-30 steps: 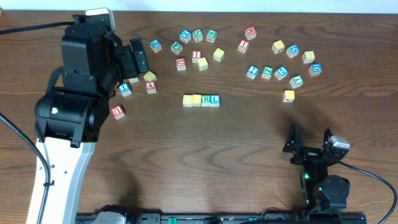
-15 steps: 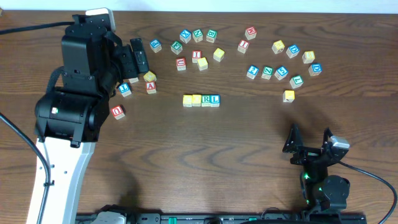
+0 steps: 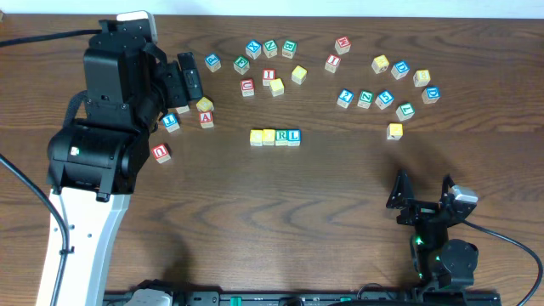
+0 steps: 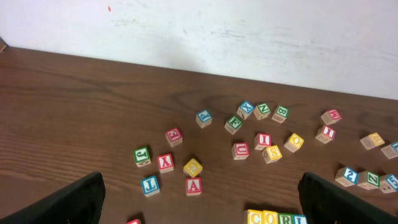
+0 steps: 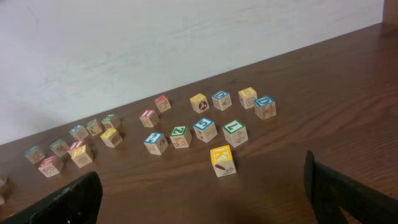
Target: Spell out CORL
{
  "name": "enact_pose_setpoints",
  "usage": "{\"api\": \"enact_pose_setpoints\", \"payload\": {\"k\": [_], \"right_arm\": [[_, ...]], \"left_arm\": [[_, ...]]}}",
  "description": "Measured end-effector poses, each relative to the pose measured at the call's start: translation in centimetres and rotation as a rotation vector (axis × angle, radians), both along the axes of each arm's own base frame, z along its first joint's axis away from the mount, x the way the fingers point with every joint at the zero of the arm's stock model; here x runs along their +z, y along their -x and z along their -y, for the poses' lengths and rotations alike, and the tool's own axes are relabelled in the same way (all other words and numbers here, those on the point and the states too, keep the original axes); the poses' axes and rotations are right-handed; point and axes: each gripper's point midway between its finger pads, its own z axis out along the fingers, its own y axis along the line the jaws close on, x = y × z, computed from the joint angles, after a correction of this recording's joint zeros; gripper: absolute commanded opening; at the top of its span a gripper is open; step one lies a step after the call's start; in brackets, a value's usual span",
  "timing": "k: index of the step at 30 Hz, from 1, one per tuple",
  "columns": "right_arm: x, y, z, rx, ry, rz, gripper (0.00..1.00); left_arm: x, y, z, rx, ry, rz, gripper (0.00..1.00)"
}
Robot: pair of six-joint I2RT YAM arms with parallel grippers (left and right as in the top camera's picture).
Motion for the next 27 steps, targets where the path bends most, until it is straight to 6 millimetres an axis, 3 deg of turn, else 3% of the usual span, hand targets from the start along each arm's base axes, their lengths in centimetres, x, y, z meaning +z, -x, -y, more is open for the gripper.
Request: {"api": "enact_pose_setpoints", "payload": {"k": [9,19,27], "right_arm": [[0.0,0.0,0.0,0.0,0.0,0.0,0.99],[0.0,0.0,-0.1,0.003,0.0,0.001,0.99],[0.0,0.0,-0.1,0.004,0.0,0.0,0.99]], "left_arm": [[-1.3,0.6,-1.5,0.034,-0.024,-0.034,0.98],[-6.5,3.2,-4.0,-0.007,-0.069,0.1,0.98],[-12.0,7.4,-5.6,0.002,-0.071,0.251,0.98]]}}
